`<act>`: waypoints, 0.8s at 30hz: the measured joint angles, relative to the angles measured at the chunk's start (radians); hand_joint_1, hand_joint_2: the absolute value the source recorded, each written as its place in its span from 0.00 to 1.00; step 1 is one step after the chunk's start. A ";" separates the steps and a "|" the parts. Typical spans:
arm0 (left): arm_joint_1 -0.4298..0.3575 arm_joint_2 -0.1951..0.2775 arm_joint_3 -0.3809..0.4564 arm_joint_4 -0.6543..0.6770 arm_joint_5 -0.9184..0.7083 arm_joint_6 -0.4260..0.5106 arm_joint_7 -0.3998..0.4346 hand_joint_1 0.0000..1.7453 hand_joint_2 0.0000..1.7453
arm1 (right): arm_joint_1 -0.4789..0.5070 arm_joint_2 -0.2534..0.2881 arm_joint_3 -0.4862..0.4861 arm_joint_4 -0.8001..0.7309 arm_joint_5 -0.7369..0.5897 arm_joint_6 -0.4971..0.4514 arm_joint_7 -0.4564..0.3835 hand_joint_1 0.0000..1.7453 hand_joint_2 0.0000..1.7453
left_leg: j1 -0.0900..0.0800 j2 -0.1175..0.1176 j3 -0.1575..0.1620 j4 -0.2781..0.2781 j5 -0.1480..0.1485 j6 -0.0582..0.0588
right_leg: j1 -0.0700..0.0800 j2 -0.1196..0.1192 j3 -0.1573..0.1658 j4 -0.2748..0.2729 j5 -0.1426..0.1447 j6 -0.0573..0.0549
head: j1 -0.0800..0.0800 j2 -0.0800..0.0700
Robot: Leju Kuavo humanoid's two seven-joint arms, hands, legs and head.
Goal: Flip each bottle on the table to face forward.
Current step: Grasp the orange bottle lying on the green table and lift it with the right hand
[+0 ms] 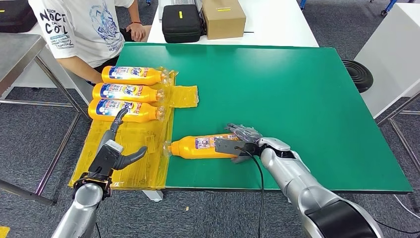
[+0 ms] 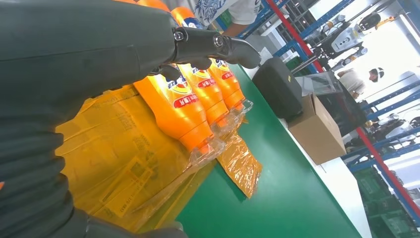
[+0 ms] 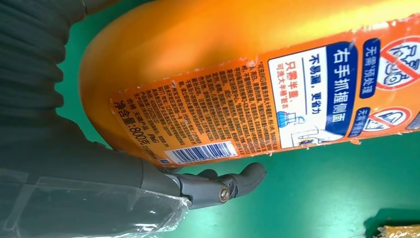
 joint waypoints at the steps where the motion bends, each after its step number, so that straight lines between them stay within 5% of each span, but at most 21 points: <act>1: 0.000 0.000 0.000 0.000 0.000 0.000 0.000 0.00 1.00 | -0.002 0.000 0.001 0.003 0.000 0.000 0.000 0.53 1.00 | 0.000 0.000 0.000 0.000 0.000 0.000 | 0.000 0.000 0.000 0.000 0.000 0.000 | 0.000 0.000; 3: 0.001 0.000 0.000 0.000 0.002 0.000 0.000 0.00 1.00 | -0.005 0.002 0.004 0.007 0.001 0.002 -0.003 0.84 1.00 | 0.000 0.000 0.000 0.000 0.000 0.000 | 0.000 0.000 0.000 0.000 0.000 0.000 | 0.000 0.000; 6: 0.004 0.001 0.001 0.000 0.010 0.000 0.000 0.00 1.00 | -0.012 0.003 0.014 0.013 0.004 0.006 -0.012 0.98 1.00 | 0.000 0.000 0.000 0.000 0.000 0.000 | 0.000 0.000 0.000 0.000 0.000 0.000 | 0.000 0.000; 24: 0.017 0.005 0.005 0.009 0.030 -0.006 -0.005 0.00 1.00 | -0.032 0.006 0.057 0.045 -0.001 0.003 -0.047 1.00 1.00 | 0.000 0.000 0.000 0.000 0.000 0.000 | 0.000 0.000 0.000 0.000 0.000 0.000 | 0.000 0.000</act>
